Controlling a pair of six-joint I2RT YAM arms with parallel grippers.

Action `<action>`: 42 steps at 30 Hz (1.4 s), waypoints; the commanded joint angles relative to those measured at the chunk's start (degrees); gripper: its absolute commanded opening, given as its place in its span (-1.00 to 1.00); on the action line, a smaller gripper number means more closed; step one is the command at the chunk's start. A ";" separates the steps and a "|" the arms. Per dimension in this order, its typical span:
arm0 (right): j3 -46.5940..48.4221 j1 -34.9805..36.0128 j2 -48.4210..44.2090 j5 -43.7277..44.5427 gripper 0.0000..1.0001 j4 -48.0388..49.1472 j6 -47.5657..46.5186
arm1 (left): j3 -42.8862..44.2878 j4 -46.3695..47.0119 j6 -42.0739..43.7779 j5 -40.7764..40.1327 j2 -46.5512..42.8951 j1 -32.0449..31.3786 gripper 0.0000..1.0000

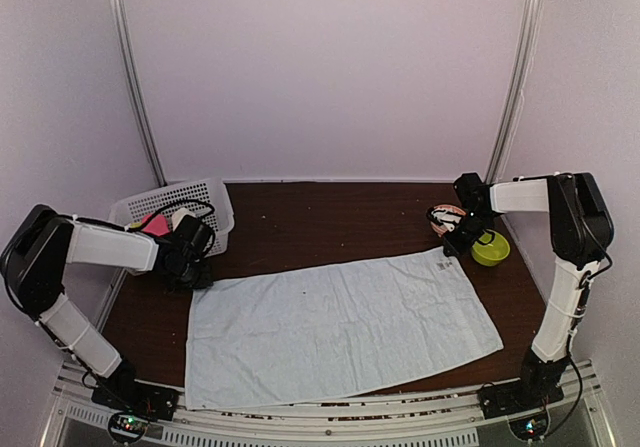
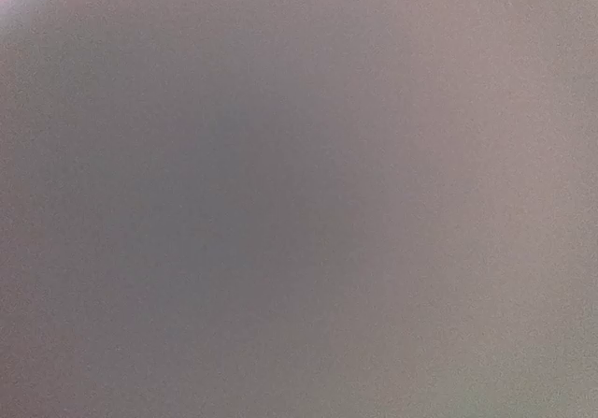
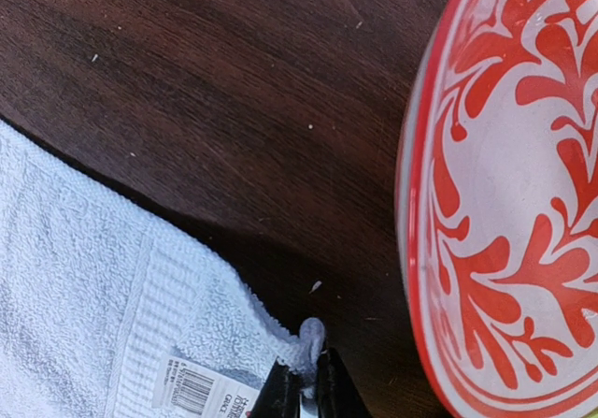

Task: Roll the towels
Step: Pick up the towel from the center of the board.

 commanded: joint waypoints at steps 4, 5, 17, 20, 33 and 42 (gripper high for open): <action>-0.26 -0.29 -2.24 -0.36 -0.87 0.05 0.69 | -0.53 -4.36 0.86 2.91 1.37 0.34 -0.55; -0.26 -0.26 -2.29 -0.40 -0.88 0.12 0.64 | -1.00 -4.42 0.83 2.96 0.62 0.32 -0.49; 1.10 -0.19 -1.72 -0.93 -0.87 -0.56 0.72 | -4.58 1.80 0.38 2.75 2.78 -1.36 -0.66; 0.90 -0.27 -1.94 -0.69 -0.87 -0.56 0.63 | -4.30 1.51 0.18 1.88 3.29 -1.74 -0.75; 3.68 -0.61 -1.85 0.02 -0.89 0.16 0.79 | -0.79 -2.34 1.62 -4.35 -4.25 -1.77 -1.00; 5.77 -3.38 -5.61 -5.44 -0.95 3.17 2.03 | 0.66 -4.10 4.18 -8.85 -18.74 -1.80 -1.00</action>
